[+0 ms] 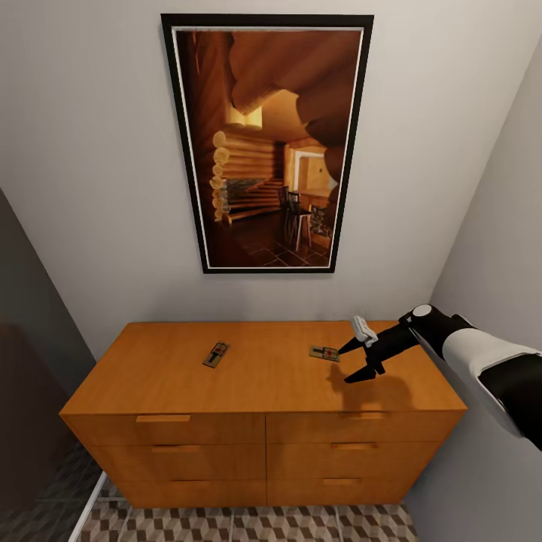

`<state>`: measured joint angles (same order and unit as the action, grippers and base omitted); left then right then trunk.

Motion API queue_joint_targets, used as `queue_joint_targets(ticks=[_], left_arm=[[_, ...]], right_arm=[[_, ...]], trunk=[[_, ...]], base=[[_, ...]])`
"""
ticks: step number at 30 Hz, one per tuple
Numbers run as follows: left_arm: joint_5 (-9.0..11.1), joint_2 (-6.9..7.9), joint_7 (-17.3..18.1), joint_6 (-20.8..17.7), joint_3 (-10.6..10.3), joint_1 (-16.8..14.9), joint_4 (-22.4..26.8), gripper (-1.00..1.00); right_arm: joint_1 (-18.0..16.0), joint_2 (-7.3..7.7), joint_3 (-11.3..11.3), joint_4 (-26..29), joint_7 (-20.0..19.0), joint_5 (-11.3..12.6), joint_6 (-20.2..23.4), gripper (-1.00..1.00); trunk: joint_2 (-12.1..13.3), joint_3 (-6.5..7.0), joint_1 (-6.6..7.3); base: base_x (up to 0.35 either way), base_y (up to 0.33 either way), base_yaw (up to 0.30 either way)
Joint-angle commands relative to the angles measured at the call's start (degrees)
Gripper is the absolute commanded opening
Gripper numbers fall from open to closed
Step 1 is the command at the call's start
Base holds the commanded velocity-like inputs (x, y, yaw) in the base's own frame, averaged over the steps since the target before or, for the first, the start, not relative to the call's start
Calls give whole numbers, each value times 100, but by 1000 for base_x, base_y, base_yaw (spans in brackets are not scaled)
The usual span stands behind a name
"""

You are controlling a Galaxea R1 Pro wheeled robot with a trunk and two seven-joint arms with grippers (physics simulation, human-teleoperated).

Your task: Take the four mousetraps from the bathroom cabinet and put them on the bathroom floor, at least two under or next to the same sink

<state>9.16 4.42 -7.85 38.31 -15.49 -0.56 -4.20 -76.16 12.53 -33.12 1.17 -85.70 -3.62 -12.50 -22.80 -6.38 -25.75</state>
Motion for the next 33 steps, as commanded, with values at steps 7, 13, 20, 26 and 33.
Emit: queue_joint_targets(ticks=[7,13,20,26,33], left_arm=[[42,-2,-13,27,-51,-6,-16,100],[42,-2,-9,27,-51,-6,-17,100],[42,-2,-9,27,-51,-6,-16,100],[42,-2,-7,27,-51,-6,-18,100],[42,-2,-6,27,-51,-6,-19,100]], right_arm=[[-4,16,26,6,321,-54,-40,100],[-4,21,21,6,409,-86,-34,100],[-4,25,17,6,421,-262,-33,100],[-4,22,17,6,423,-404,-33,100],[-4,21,17,6,423,-430,-33,100]], trunk=[[-12,-12,-3],[-12,-12,-3],[-12,-12,-3],[-12,-12,-3],[-12,-12,-3]], base=[[0,0,0],[0,0,0],[0,0,0],[3,0,0],[152,2,0]])
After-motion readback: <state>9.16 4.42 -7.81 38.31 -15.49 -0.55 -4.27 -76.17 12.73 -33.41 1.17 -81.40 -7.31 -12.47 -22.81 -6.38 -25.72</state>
